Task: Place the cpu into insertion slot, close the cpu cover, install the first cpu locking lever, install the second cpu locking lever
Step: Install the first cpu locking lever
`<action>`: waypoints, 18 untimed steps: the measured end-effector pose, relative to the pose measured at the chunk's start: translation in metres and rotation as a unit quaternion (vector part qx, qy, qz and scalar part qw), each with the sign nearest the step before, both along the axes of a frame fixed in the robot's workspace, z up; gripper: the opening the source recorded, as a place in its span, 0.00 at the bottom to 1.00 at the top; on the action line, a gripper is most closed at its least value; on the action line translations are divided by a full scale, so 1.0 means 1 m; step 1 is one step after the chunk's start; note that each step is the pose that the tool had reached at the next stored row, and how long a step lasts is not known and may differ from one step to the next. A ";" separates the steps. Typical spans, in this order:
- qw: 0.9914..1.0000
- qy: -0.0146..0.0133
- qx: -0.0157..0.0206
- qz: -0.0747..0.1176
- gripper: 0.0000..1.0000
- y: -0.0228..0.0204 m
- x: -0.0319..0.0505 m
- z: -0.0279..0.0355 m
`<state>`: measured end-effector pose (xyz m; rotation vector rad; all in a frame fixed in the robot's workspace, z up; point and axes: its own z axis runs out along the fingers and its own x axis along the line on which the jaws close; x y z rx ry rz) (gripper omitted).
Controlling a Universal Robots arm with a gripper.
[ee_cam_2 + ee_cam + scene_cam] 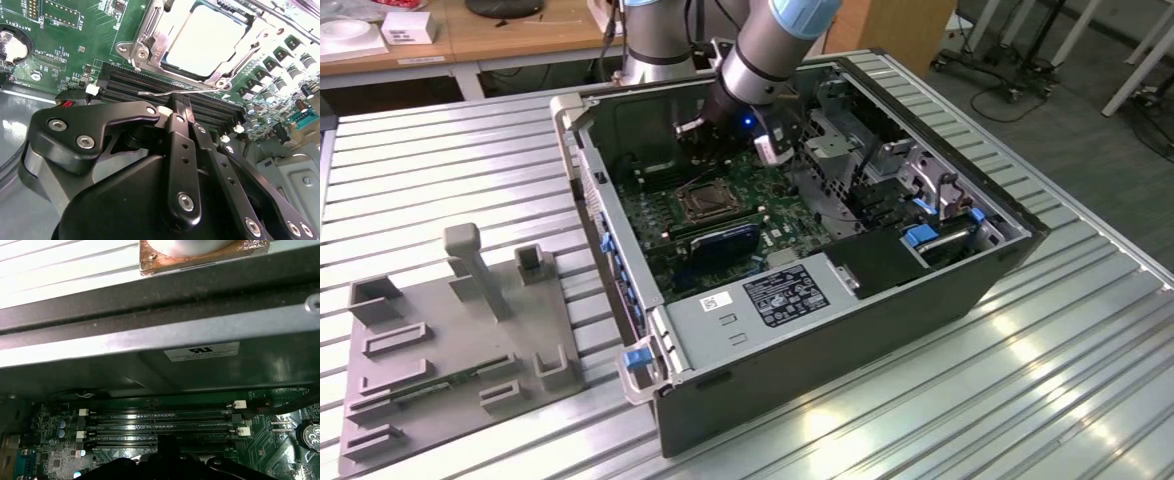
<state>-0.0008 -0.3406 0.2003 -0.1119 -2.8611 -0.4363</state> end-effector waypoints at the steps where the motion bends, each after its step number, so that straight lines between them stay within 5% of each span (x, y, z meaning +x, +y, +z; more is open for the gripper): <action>1: 1.000 0.000 0.000 0.000 0.11 0.0000 0.0001 -0.0006; 18: 1.000 0.000 0.000 0.000 0.11 0.0000 0.0004 -0.0109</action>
